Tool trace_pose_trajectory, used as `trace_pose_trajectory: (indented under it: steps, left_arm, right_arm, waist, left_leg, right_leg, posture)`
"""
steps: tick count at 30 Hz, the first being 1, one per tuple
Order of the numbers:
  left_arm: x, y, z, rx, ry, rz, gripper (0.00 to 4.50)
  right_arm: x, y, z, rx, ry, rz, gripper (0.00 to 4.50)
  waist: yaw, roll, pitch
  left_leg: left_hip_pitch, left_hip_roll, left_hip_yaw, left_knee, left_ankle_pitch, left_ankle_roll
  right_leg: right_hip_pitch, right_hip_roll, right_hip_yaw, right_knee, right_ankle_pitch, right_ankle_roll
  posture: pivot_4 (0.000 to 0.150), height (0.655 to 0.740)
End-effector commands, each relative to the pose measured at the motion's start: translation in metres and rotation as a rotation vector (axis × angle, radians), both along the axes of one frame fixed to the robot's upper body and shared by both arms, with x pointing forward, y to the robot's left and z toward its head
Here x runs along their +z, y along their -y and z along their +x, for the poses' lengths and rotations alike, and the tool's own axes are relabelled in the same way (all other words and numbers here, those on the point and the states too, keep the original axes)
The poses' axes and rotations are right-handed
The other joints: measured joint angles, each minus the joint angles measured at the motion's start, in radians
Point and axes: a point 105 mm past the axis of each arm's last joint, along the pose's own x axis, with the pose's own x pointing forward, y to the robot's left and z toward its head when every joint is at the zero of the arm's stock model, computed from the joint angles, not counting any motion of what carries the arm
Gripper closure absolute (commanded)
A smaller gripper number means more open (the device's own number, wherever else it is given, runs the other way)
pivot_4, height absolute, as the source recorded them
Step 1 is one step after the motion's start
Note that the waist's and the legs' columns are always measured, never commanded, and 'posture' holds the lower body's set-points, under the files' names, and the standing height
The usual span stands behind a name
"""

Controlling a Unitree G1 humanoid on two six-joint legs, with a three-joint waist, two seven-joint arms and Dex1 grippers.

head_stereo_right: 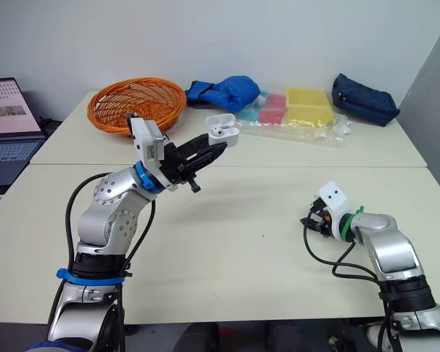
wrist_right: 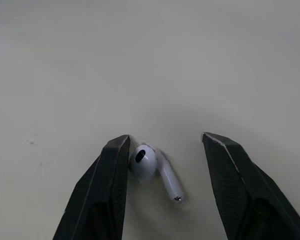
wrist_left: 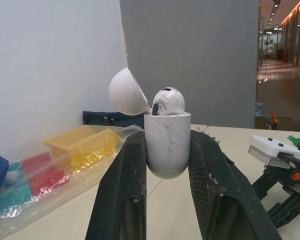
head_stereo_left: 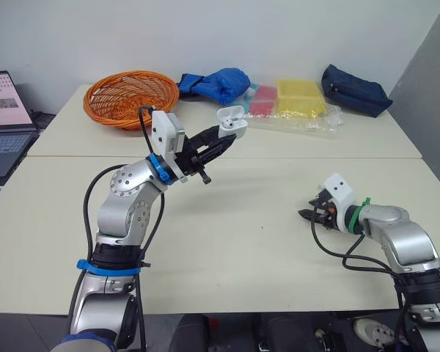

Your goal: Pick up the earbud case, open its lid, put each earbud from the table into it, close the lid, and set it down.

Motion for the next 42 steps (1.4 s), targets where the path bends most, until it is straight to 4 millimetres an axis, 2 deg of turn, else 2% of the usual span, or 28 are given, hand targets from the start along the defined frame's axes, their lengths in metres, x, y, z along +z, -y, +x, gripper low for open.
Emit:
trace_pose_trajectory:
  steps: [1,6,9,12,17,21,28,36,39,42]
  left_arm:
    - [0.011,0.001,-0.004,-0.01,0.049,-0.01,3.7]
    - [0.01,-0.002,-0.006,-0.003,0.048,-0.008,3.7]
    - [0.008,-0.004,-0.007,0.008,0.045,-0.006,3.7]
    - [0.007,-0.004,-0.009,0.008,0.044,-0.004,3.7]
    - [0.009,-0.001,-0.008,-0.003,0.044,-0.004,3.7]
    - [0.011,0.001,-0.007,-0.009,0.049,-0.005,3.7]
    - [0.012,0.001,-0.007,-0.015,0.051,-0.001,3.7]
    - [0.01,-0.002,-0.008,-0.009,0.048,-0.001,3.7]
    - [0.01,0.0,-0.009,-0.011,0.049,-0.003,3.7]
    - [0.011,0.0,-0.008,-0.007,0.05,-0.007,3.7]
  right_arm:
    - [0.009,-0.002,0.001,0.008,0.015,-0.019,2.14]
    - [0.015,-0.002,-0.012,0.065,0.027,0.0,2.14]
    - [0.016,0.005,-0.027,0.105,0.037,-0.036,2.14]
    - [0.019,0.009,-0.032,0.117,0.049,-0.05,2.14]
    - [0.027,0.009,-0.017,0.076,0.099,-0.04,2.14]
    - [0.024,0.0,-0.008,0.104,0.11,-0.043,2.14]
    - [0.01,-0.004,-0.011,0.19,0.045,-0.088,2.14]
    - [0.002,-0.001,-0.013,0.22,0.01,-0.126,2.14]
    - [0.0,-0.002,-0.011,0.221,0.003,-0.121,2.69]
    - [-0.005,0.0,-0.009,0.233,-0.023,-0.133,3.72]
  waist:
    - [0.0,0.0,0.0]
    - [0.0,0.0,0.0]
    - [0.001,0.0,0.0]
    - [0.001,0.0,0.0]
    - [-0.003,0.0,0.0]
    - [0.0,0.0,0.0]
    - [0.001,0.0,0.0]
    - [0.001,0.0,0.0]
    - [0.001,0.0,0.0]
    - [0.0,0.0,0.0]
  left_leg:
    - [0.0,0.0,0.0,0.0,0.0,0.0]
    - [-0.001,0.0,0.0,-0.001,0.0,0.0]
    - [-0.003,0.0,-0.001,-0.001,0.0,0.0]
    - [-0.005,0.0,-0.002,-0.001,0.0,0.0]
    - [-0.004,0.0,-0.002,0.0,0.0,0.0]
    - [-0.004,0.0,-0.003,0.0,0.0,0.0]
    - [-0.007,0.0,-0.003,0.0,0.0,0.0]
    - [-0.006,0.0,-0.004,0.0,0.0,0.0]
    - [-0.006,0.0,-0.003,0.0,0.0,0.0]
    - [-0.006,0.0,-0.004,0.001,0.0,0.0]
  right_leg:
    - [0.0,0.0,0.0,0.0,0.0,0.0]
    - [-0.001,0.0,0.0,-0.001,0.0,0.0]
    - [-0.001,0.0,0.0,-0.003,0.0,0.0]
    - [-0.002,0.0,-0.001,-0.003,0.0,0.0]
    - [-0.003,0.0,-0.001,-0.001,0.0,0.0]
    - [-0.002,0.0,-0.001,-0.001,0.0,0.0]
    - [-0.003,0.0,-0.001,-0.004,0.0,0.0]
    - [-0.003,0.0,-0.001,-0.003,0.0,0.0]
    - [-0.003,0.0,-0.001,-0.003,0.0,0.0]
    - [-0.003,0.0,-0.001,-0.003,0.0,0.0]
  posture:
    - [0.15,0.74]
    - [0.15,0.74]
    - [0.15,0.74]
    - [0.15,0.74]
    - [0.15,0.74]
    - [0.15,0.74]
    - [0.15,0.74]
    - [0.15,0.74]
    - [0.15,0.74]
    - [0.15,0.74]
